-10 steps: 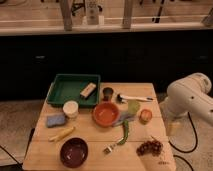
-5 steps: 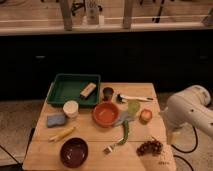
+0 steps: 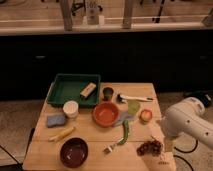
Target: Place grapes in red bowl
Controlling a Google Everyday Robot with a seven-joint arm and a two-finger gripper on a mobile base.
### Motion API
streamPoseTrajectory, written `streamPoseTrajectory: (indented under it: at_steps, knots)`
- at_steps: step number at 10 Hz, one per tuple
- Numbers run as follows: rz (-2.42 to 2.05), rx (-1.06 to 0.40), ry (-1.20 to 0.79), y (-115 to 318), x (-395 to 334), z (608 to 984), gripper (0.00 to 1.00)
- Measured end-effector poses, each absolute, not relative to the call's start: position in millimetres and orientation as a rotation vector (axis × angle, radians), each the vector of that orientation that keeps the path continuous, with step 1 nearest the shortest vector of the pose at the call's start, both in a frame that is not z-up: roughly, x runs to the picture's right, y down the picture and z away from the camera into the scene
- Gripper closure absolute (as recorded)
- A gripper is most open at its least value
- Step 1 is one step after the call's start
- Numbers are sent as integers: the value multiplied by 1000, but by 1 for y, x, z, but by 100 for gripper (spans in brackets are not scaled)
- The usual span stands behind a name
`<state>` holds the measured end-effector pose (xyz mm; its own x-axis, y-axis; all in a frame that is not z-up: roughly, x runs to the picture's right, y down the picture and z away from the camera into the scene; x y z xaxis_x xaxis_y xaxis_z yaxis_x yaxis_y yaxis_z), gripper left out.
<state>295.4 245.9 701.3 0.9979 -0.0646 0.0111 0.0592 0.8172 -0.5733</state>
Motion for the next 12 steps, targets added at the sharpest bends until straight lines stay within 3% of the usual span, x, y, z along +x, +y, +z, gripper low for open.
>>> streamPoseTrajectory:
  at_steps: [12]
  knots:
    - [-72, -648, -43, 306, 294, 741, 20]
